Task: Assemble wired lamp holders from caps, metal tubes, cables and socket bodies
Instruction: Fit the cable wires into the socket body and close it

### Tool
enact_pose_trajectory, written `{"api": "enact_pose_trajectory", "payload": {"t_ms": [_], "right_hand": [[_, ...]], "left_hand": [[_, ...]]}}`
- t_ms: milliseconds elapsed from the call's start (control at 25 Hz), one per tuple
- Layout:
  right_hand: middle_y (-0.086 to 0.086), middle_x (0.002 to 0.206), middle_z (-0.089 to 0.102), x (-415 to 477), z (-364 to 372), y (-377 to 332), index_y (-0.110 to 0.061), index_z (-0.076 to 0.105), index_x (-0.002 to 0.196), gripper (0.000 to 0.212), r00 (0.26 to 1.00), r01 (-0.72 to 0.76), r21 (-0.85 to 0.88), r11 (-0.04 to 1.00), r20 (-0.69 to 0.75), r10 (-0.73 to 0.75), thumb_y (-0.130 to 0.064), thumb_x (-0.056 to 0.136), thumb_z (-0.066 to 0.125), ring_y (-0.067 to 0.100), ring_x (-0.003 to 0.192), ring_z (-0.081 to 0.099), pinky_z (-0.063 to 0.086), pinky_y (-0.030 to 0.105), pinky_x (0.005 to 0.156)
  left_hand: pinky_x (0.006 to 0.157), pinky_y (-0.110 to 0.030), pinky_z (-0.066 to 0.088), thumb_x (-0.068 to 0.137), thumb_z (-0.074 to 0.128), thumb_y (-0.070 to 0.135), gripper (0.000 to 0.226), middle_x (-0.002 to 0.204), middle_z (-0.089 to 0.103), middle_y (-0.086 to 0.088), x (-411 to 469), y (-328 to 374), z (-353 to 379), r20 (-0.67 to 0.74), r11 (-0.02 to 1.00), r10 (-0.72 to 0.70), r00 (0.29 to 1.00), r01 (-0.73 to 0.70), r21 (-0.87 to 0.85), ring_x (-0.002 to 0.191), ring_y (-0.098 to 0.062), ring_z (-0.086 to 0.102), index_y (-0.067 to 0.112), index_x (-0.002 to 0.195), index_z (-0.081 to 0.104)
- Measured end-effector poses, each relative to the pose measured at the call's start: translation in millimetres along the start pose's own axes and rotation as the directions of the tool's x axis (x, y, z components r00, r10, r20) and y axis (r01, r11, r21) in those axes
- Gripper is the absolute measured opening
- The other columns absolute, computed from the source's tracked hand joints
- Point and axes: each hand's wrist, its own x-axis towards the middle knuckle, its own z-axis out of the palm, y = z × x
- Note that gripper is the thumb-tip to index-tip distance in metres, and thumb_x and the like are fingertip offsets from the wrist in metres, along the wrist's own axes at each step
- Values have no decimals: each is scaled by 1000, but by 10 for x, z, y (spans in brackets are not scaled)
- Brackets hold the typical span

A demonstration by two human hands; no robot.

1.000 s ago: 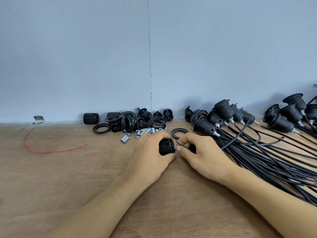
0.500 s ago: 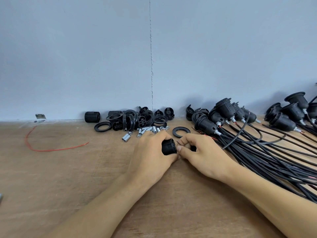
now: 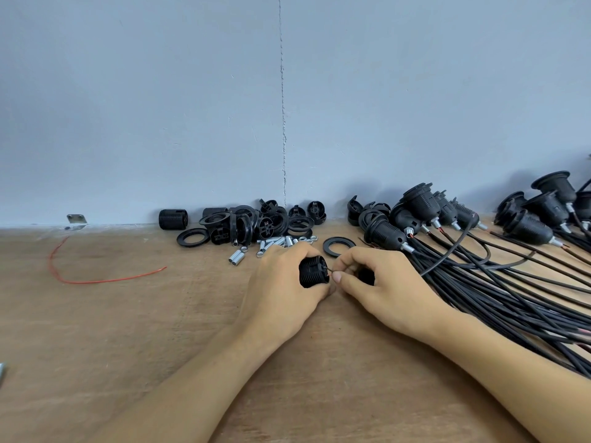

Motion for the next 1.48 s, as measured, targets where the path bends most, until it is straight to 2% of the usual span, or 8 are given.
{"api": "enact_pose_trajectory", "payload": {"t_ms": [120,240,480,840,1120,1280,1400,1480], "right_hand": [[-22,73,66,7,28,-20,-22,67,80,18,1000,10,-65,998,21,-8,-9,92,65,3,74,59,39,7,65],[-12,66,64,19,28,-39,-22,65,79,19,998,-45,-91,995,33,48,-11,94,62,0,68,55,37,8,62],[-10,65,63,46,15,-125,-23,66,76,21,976,-199,-19,980,90,200,-15,95,61,-1,60,50,38,10,60],[-10,67,67,13,55,-101,-21,68,81,16,974,-218,39,975,63,216,-16,95,63,-1,63,53,39,11,64],[0,76,74,29,41,-33,-19,69,86,10,964,-243,256,936,-47,263,-14,94,66,19,76,70,58,35,80],[1,74,76,41,35,-5,-17,68,91,5,936,-284,418,863,-72,344,-12,92,68,14,74,75,57,30,73],[0,74,75,36,20,-18,-21,72,89,8,953,-232,376,897,-98,288,-12,89,71,17,77,73,58,35,80],[-5,73,73,15,38,-52,-24,74,86,12,964,-197,299,934,-114,240,-12,86,72,12,74,70,56,28,77]], "left_hand": [[73,-1,34,68,90,44,31,82,55,21,4,10,15,-23,1000,12,1000,-12,3,100,17,44,38,89,69],[70,-5,36,66,91,43,31,80,55,22,3,35,32,-36,1000,-3,999,4,10,99,12,46,35,86,69],[71,-1,34,65,91,39,32,84,53,18,-8,34,24,-29,1000,-12,999,12,4,93,15,46,37,86,68],[70,-2,36,63,93,29,29,75,57,23,-10,59,6,-30,999,8,1000,-10,-48,95,9,51,30,84,73],[76,-14,40,67,91,30,36,93,68,19,37,-7,10,35,994,-46,998,50,-101,94,2,58,39,94,68],[81,-26,53,67,91,23,39,91,72,21,22,-4,12,38,975,-49,998,56,-216,91,0,65,38,94,67],[83,-38,59,69,91,21,41,94,74,24,18,3,12,70,955,-53,996,71,-288,90,0,70,37,98,67],[85,-40,59,70,92,22,41,96,74,24,21,-1,10,77,949,-56,995,77,-305,92,0,70,37,99,68]]}}
